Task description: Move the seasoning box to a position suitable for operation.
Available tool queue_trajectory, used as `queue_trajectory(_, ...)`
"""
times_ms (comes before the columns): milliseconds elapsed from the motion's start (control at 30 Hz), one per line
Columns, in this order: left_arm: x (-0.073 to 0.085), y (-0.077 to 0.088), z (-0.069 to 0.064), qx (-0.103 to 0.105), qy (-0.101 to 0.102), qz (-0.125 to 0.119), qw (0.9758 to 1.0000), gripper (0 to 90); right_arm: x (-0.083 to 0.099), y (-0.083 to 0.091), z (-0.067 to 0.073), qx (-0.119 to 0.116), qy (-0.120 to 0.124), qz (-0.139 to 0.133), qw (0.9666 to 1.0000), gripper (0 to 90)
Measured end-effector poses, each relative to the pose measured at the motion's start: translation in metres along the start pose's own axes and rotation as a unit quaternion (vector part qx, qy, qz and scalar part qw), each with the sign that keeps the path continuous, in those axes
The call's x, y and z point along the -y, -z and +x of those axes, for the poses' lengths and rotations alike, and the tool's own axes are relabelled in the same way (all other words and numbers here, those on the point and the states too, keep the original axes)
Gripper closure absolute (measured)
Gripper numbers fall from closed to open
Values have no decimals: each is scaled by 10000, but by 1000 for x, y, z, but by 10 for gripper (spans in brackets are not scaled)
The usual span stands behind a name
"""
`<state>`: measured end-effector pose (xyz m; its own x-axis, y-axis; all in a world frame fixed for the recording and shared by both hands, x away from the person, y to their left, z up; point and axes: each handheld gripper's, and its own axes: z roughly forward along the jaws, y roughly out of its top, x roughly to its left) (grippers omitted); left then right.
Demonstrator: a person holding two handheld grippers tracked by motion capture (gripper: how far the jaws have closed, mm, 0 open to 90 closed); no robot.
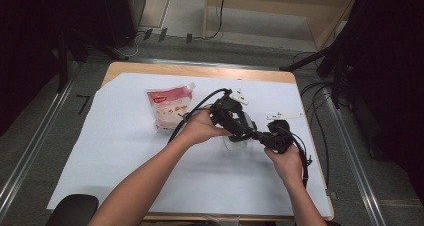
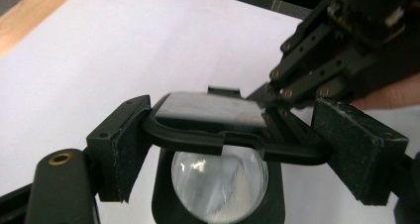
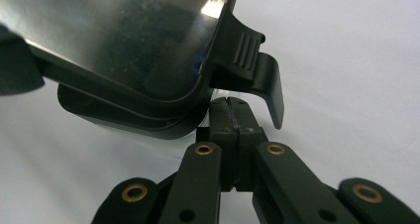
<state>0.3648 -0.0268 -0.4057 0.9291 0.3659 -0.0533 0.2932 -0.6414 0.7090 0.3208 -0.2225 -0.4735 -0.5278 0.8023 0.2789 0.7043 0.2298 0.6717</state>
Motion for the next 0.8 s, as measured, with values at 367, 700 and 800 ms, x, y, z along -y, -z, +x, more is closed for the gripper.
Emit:
queue_trajectory(367, -23, -9, 0, 117, 24, -5, 9999, 186, 1, 1, 0, -100, -55, 9, 9999, 900)
queue_trajectory(700, -32, -22, -2, 236, -42, -96, 9997, 186, 4, 2, -3, -245, -299, -26, 9993, 900)
queue_trajectory(800, -31, -20, -1, 269, 4, -83, 9996, 182, 5, 2, -4, -307, -318, -61, 9990, 900)
